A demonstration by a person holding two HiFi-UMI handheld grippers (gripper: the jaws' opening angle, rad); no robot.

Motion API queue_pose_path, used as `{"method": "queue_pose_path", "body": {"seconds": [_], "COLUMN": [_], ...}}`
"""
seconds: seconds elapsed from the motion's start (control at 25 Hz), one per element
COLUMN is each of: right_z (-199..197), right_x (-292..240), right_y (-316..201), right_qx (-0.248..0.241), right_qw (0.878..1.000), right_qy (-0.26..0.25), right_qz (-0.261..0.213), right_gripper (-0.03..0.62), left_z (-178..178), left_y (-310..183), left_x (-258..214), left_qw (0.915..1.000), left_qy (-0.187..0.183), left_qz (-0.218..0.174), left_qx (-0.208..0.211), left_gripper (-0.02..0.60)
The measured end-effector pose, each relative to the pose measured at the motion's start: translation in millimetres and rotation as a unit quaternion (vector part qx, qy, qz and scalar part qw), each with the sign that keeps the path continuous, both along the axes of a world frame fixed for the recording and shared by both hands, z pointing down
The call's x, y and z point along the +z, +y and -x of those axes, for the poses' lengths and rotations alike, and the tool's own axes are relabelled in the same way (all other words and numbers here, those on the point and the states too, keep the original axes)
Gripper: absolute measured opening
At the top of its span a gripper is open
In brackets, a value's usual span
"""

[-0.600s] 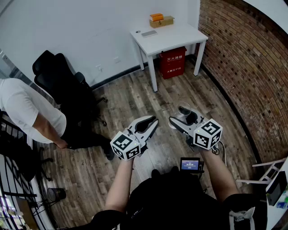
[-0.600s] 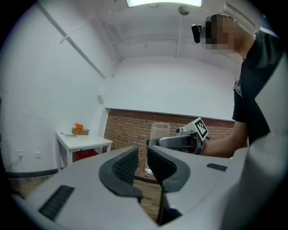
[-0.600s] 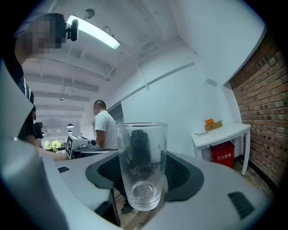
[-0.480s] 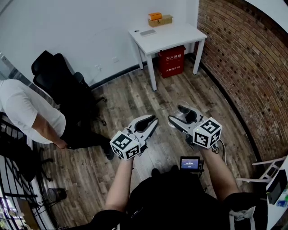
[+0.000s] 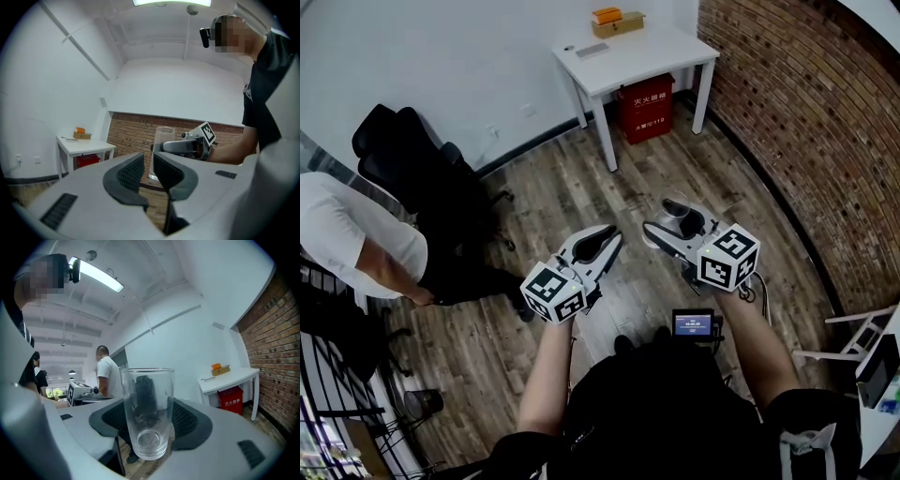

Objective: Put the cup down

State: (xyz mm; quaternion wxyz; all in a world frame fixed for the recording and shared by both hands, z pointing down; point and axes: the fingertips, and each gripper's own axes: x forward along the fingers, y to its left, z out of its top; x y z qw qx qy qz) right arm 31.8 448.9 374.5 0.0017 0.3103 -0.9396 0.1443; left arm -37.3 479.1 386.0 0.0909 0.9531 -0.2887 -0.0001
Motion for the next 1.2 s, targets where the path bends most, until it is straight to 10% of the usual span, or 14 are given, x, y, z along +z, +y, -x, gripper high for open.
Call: {"method": "queue_pose_path", "body": {"seconds": [1.2], "right_z": [-75], "right_x": [22], "right_y": [-27], "right_qx": [0.009], "right_qw": [1.0], "right_qy": [-0.015], "right_qz": [0.018], "right_gripper": [0.287], "left_z": [-72], "left_y": [-20], "left_x": [18], "left_qw": [0.9996], "left_qy": [-0.02], "left_qz": [0.017], "left_qx": [0.008], "left_gripper": [0.054]}}
